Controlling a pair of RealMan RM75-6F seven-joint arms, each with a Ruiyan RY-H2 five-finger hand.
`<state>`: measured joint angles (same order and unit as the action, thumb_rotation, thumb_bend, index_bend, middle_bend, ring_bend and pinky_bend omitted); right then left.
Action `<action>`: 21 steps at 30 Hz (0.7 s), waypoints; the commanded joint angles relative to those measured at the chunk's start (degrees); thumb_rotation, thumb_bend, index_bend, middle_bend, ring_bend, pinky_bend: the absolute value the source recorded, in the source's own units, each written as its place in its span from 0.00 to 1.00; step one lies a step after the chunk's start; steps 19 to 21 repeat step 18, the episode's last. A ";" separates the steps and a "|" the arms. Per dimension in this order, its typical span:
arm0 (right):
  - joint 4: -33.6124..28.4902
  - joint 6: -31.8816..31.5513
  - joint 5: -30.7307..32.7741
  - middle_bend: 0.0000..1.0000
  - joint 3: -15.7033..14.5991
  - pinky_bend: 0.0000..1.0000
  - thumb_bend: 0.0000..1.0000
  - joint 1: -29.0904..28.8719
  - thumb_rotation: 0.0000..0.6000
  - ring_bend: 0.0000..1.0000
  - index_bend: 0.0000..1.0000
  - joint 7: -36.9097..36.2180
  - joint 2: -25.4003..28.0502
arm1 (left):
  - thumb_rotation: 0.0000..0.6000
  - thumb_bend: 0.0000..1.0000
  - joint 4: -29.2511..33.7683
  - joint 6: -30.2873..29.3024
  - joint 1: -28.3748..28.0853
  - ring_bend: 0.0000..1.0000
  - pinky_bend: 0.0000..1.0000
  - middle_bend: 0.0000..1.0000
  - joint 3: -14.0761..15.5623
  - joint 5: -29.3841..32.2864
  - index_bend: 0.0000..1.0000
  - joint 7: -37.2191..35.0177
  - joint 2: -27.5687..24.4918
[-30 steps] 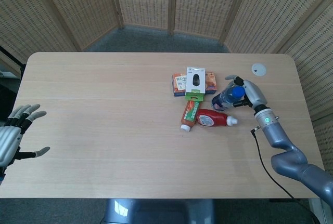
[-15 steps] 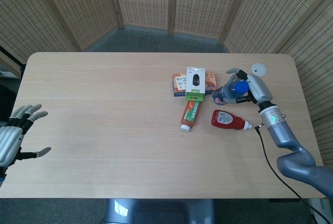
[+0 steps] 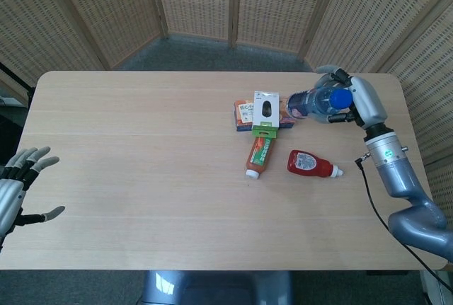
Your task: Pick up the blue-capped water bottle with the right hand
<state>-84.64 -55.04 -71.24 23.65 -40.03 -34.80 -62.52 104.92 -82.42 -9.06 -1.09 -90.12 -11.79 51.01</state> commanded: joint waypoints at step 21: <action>-9.68 -2.97 3.08 0.55 3.69 0.47 0.04 1.03 1.00 0.66 0.28 4.72 6.67 | 1.00 0.00 -2.32 -1.42 1.21 0.00 0.00 0.09 0.54 -0.86 0.19 -2.59 1.17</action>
